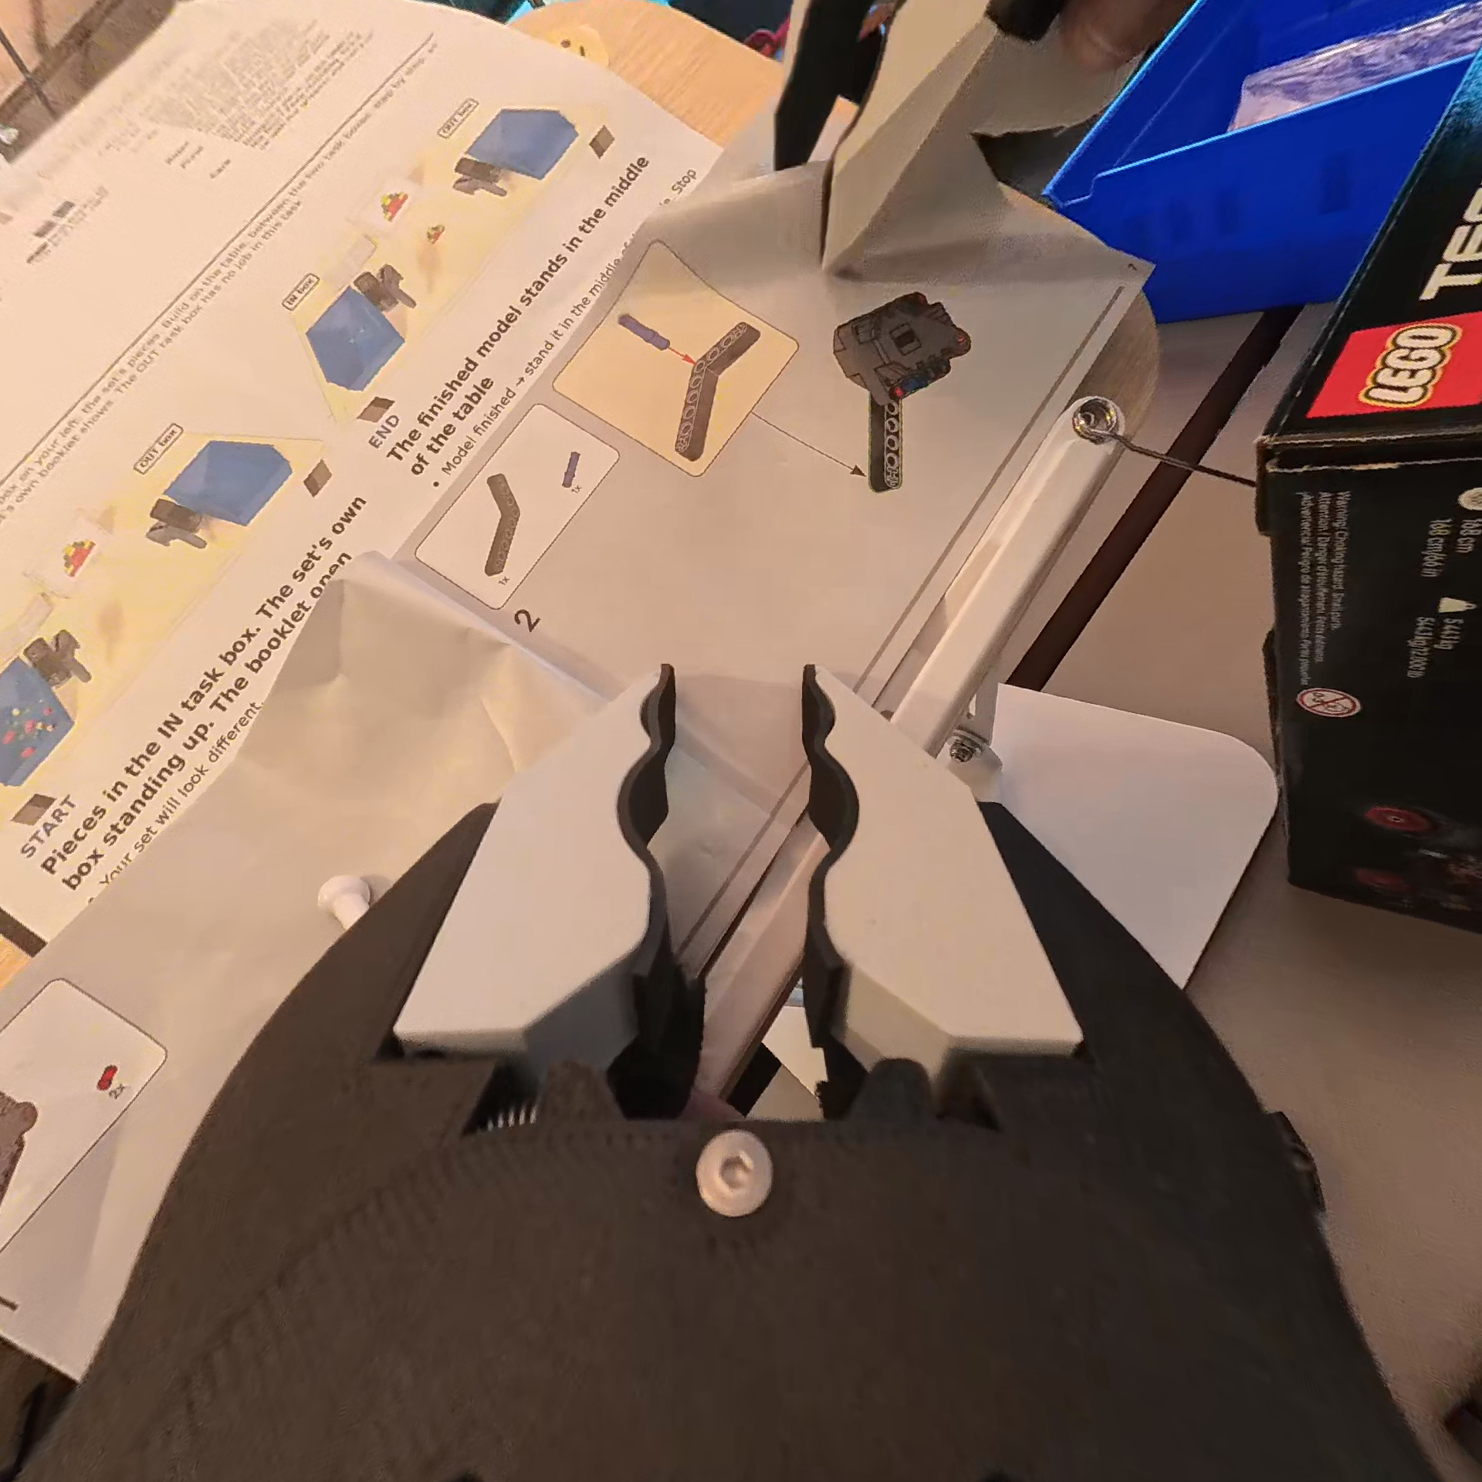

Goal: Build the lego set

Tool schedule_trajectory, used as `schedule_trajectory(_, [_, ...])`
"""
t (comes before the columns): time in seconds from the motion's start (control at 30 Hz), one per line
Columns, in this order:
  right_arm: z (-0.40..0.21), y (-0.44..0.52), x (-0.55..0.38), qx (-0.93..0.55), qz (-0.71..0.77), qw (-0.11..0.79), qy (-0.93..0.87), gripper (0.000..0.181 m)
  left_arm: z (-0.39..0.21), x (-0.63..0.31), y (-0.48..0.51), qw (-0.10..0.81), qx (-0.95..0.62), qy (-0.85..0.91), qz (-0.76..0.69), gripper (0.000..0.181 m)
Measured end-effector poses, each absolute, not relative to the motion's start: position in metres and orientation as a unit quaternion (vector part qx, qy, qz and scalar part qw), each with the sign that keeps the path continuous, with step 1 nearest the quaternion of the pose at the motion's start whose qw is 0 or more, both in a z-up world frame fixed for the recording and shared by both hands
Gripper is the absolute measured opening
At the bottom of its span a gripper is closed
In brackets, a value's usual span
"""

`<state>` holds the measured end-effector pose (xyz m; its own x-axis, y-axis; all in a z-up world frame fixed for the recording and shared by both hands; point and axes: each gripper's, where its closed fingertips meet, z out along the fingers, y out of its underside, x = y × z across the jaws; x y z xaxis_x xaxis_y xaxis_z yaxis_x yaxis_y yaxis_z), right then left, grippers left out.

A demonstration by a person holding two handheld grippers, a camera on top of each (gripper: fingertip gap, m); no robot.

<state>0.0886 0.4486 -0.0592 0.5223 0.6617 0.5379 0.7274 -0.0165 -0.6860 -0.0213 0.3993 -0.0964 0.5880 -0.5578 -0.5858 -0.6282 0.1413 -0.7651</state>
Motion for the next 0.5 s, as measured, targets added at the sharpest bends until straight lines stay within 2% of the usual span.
schedule_trajectory(0.17, [-0.062, 0.444, 0.081, -0.699, -0.042, 0.501, -0.508, 0.000, -0.096, -0.021, 0.399, 0.603, -0.656, 0.453, 0.026, 0.029])
schedule_trajectory(0.27, [-0.054, 0.427, 0.072, -0.681, -0.033, 0.506, -0.527, 0.000, -0.097, -0.020, 0.397, 0.604, -0.655, 0.454, 0.022, 0.032])
schedule_trajectory(0.37, [-0.038, 0.402, 0.057, -0.685, 0.062, 0.500, -0.527, 0.000, -0.098, -0.019, 0.395, 0.603, -0.652, 0.459, 0.014, 0.038])
schedule_trajectory(0.5, [-0.005, 0.368, 0.021, -0.677, 0.234, 0.483, -0.503, 0.000, -0.086, -0.020, 0.383, 0.628, -0.639, 0.443, -0.030, 0.057])
